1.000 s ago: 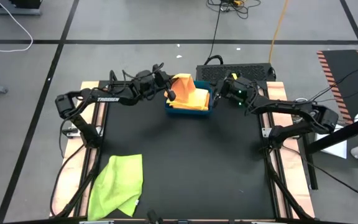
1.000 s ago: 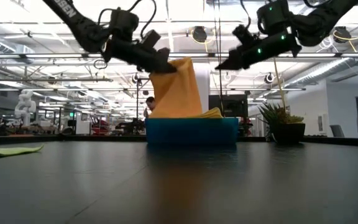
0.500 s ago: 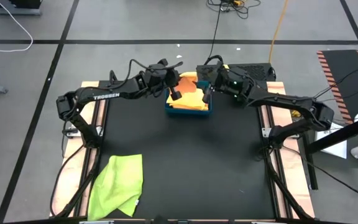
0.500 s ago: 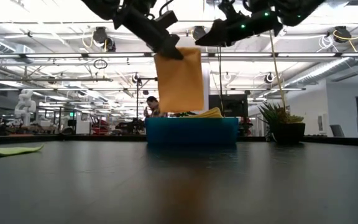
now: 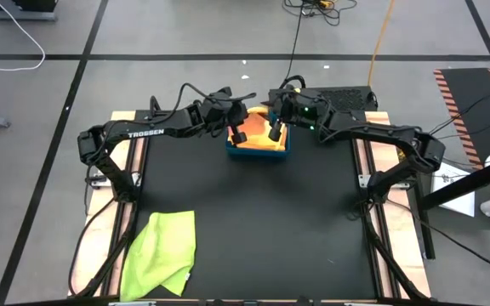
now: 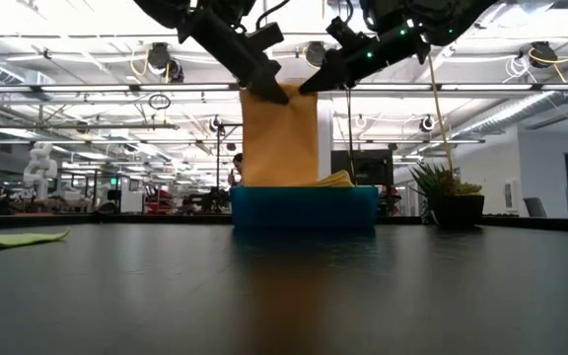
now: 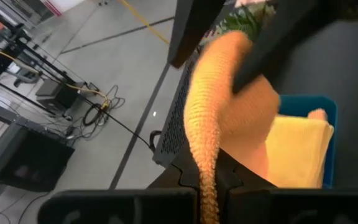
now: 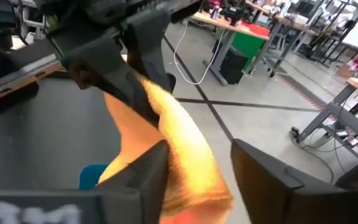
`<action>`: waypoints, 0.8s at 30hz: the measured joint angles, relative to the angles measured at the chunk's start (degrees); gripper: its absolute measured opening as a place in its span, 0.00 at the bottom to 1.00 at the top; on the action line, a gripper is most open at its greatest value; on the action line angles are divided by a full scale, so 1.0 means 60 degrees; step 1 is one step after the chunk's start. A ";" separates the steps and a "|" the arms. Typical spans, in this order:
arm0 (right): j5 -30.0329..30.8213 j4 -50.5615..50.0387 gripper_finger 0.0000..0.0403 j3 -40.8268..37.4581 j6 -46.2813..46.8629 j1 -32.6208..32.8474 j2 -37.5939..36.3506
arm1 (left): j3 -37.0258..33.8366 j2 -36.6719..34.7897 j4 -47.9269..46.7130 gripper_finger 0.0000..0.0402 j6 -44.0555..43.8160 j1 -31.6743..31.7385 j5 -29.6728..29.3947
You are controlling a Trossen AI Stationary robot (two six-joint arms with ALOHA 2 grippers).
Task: Fold microfiber towels
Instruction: Put the orange microfiber cloth into the dark blue bin
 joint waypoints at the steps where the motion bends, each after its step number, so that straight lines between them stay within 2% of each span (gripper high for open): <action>1: -0.0002 0.0019 0.37 0.0000 -0.0092 -0.0002 -0.0015 | 0.0000 0.0000 -0.0072 0.00 0.0000 0.0000 -0.0010; 6: -0.0008 -0.0221 0.09 0.0000 -0.0477 0.0002 -0.0073 | 0.0000 0.0000 -0.0147 0.00 0.0162 0.0000 -0.0011; 8: -0.0009 -0.0412 0.03 0.0000 -0.0650 0.0000 -0.0069 | 0.0000 0.0000 -0.0137 0.00 0.0186 0.0000 0.0063; 14: -0.0002 -0.0663 0.01 0.0000 -0.0822 -0.0016 -0.0073 | 0.0000 0.0000 -0.0271 0.04 0.0403 -0.0002 0.0033; 24: 0.0431 -0.0685 0.00 -0.0004 -0.1072 -0.0024 -0.0073 | 0.0000 0.0000 -0.1321 0.20 0.0970 0.0000 -0.1492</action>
